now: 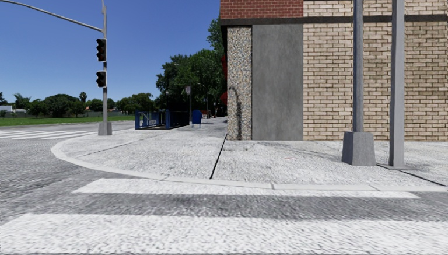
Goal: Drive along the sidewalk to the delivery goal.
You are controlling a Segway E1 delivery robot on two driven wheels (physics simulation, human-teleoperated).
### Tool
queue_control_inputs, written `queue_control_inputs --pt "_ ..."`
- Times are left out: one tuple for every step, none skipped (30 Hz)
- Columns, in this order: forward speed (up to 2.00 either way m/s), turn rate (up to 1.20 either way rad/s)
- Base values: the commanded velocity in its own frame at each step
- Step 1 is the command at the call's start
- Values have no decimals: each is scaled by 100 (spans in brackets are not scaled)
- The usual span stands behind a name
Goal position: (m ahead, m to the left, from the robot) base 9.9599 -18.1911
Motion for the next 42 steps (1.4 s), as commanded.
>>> queue_control_inputs --pt "200 0" --pt "200 0" --pt "200 0" --pt "200 0" --pt "200 0" --pt "200 0" --pt "200 -9" --pt "200 -17" --pt "200 -17" --pt "200 -24" --pt "200 -28" --pt "200 -28" --pt "200 -31" --pt "200 -32" --pt "200 -32" --pt "200 -32" --pt "200 -32" --pt "200 -32" --pt "200 -32" --pt "200 -33" --pt "200 -35" --pt "200 -35" --pt "198 -38" --pt "198 -39" --pt "196 -39" --pt "191 -40" --pt "191 -40" --pt "187 -44" --pt "184 -50" --pt "184 -50" --pt "183 -51" --pt "182 -52" --pt "182 -52" --pt "182 -53" --pt "178 -53" --pt "171 -55" --pt "171 -55" --pt "162 -62" --pt "156 -67" --pt "156 -67" --pt "153 -69" --pt "153 -69"
